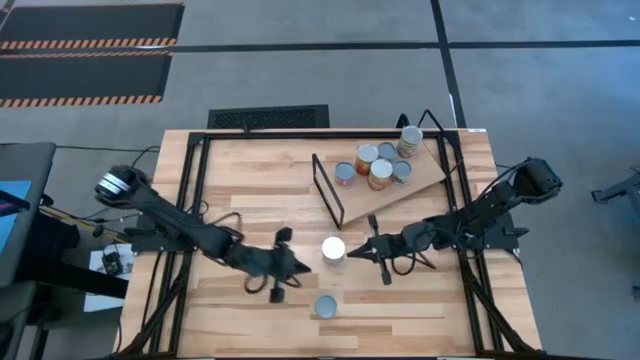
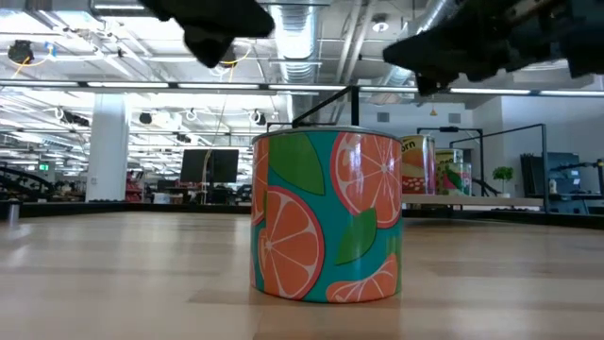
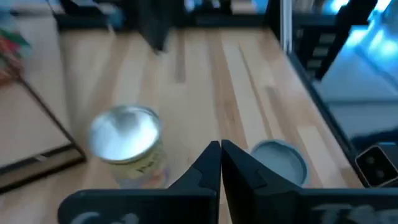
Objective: Pick and place cans onto a shelf
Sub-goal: Put the canned peaches on the shelf, then put the canned orange on the shelf
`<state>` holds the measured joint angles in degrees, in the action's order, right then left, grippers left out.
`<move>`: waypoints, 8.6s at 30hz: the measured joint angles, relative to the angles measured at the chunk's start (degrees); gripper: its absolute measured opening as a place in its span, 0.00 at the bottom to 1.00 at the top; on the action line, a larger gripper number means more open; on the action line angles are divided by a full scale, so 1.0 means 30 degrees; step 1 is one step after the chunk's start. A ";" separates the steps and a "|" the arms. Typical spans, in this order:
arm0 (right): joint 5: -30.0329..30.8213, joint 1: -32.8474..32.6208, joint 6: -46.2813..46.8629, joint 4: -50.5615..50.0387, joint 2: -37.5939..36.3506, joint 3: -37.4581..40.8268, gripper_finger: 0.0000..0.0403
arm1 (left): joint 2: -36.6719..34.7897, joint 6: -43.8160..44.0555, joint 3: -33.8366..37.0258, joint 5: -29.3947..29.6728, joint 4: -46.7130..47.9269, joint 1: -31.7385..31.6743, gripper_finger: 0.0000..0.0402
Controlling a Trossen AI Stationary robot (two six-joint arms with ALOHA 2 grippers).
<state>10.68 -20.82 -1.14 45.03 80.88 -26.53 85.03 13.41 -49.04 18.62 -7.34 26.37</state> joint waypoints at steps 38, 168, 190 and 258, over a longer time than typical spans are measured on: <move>0.1476 0.0503 0.5394 -1.9400 0.0688 -1.1419 0.21 | -0.5871 -0.3579 1.6109 0.0558 -2.1672 -0.1596 0.00; 0.3212 1.8674 0.8413 -3.6851 -0.0146 -1.2820 0.03 | -0.5856 -0.3040 1.5912 0.1440 -2.0798 -0.1596 0.00; 0.3926 1.5133 0.8062 -3.8364 -0.3312 -1.5538 0.15 | -0.5856 -0.3091 1.5890 0.1433 -2.0775 -0.1589 0.00; -0.0252 -0.4335 0.5556 -2.5892 1.1562 -2.2567 0.30 | -0.5856 -0.2748 1.5883 0.1068 -1.9183 -0.1588 0.00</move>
<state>9.92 -33.83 15.53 -32.64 115.57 -94.23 67.46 5.17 -1.39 21.82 -64.89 21.61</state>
